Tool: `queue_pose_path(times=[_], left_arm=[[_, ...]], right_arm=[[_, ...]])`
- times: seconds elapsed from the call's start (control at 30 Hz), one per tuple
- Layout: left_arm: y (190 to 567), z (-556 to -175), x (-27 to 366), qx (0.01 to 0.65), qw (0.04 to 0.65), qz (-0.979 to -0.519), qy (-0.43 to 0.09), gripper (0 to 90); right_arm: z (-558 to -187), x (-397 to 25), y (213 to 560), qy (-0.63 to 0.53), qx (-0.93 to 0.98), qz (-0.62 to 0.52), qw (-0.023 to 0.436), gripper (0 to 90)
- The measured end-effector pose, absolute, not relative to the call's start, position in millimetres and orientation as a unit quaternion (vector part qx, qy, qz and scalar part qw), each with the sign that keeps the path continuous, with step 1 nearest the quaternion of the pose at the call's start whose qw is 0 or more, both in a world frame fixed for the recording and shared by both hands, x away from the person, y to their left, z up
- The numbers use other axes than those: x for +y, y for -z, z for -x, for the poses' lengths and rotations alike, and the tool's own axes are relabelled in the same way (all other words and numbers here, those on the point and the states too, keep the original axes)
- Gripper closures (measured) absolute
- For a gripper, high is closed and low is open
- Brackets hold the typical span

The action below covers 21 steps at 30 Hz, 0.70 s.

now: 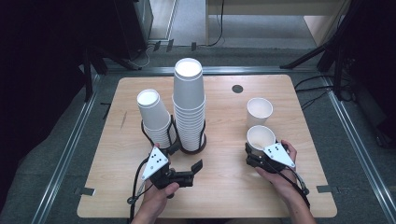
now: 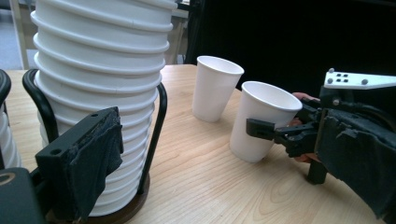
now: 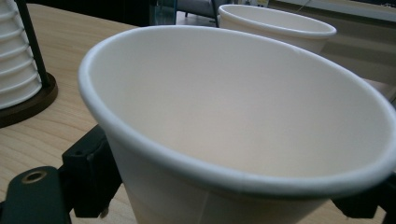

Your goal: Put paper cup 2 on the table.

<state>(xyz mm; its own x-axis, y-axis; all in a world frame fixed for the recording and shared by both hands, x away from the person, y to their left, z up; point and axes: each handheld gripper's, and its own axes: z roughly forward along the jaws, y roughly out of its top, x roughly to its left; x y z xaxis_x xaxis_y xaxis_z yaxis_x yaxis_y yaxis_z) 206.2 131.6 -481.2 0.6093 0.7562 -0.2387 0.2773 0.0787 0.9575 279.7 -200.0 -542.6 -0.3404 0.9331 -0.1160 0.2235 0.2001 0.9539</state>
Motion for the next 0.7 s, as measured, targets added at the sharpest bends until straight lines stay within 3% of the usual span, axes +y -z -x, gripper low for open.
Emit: queue_pose_path(times=[0.2,0.37,0.7], left_arm=[[482,-206,135,0.401,0.617,-0.649,-0.194,1.2],[482,-207,137,0.403,0.617,-0.647,-0.196,1.1],[484,-203,149,0.413,0.605,-0.649,-0.206,0.0]], right_arm=[[-279,-202,541,-0.467,0.674,-0.433,0.374,10.7],[-277,-206,540,-0.481,0.674,-0.437,0.351,0.0],[-265,-217,536,-0.493,0.667,-0.434,0.352,0.0]])
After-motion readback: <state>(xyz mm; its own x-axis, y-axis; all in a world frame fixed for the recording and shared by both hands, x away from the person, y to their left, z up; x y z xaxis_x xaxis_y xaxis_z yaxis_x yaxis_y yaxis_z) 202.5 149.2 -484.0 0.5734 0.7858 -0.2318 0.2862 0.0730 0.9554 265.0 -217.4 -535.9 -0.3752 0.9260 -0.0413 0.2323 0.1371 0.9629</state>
